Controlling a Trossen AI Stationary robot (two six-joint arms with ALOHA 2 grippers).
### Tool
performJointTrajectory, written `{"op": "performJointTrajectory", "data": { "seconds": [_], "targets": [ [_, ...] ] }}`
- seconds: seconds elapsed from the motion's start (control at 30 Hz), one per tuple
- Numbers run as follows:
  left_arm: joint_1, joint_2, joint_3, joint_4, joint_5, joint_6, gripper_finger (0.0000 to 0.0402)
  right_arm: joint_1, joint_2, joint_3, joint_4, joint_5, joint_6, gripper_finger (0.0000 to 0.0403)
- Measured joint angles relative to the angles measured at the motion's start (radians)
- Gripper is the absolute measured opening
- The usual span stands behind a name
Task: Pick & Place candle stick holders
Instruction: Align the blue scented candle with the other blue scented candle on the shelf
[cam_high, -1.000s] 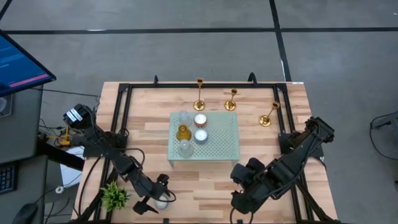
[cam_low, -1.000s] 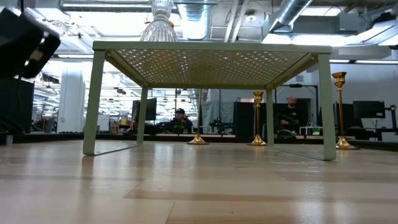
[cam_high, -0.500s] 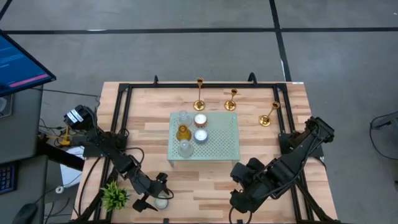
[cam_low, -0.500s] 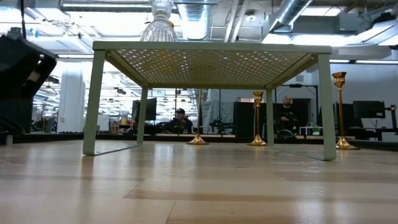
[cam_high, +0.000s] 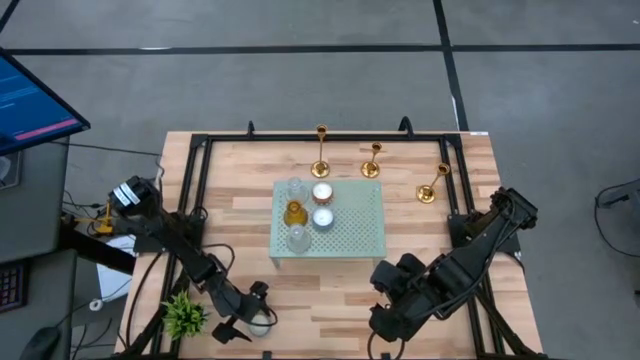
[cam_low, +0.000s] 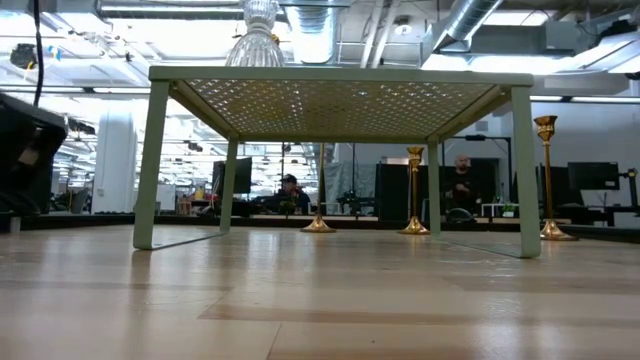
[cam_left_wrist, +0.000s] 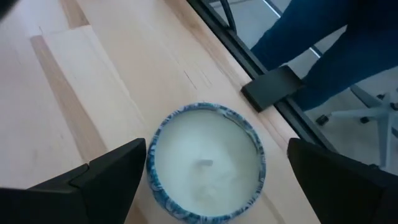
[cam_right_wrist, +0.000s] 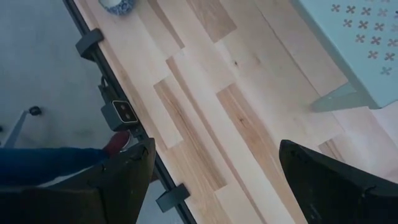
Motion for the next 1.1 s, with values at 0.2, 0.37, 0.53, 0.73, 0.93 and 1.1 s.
{"op": "performJointTrajectory", "data": {
  "seconds": [0.2,0.37,0.53,0.73,0.93,1.1],
  "targets": [
    [-0.001,0.047,0.0,0.015,0.0,0.014,0.0392,0.0,0.0,0.0,0.001,0.0,0.011,0.0332],
    [-0.001,0.06,0.001,0.019,0.007,0.003,0.0392,0.0,0.0,0.0,0.001,0.0,0.011,0.0332],
    [-0.001,0.034,0.004,-0.03,0.018,-0.024,0.0371,-0.007,0.0,0.0,0.0,0.004,0.011,0.0331],
    [-0.001,0.007,0.004,-0.083,0.032,-0.046,0.0333,-0.022,0.0,0.0,0.0,0.007,0.002,0.033],
    [-0.001,0.009,0.004,-0.082,0.033,-0.049,0.0327,-0.027,0.0,0.0,0.0,0.006,-0.006,0.033],
    [-0.001,0.009,0.004,-0.075,0.032,-0.046,0.035,-0.027,0.0,0.0,0.0,0.007,-0.009,0.033]
  ]
}}
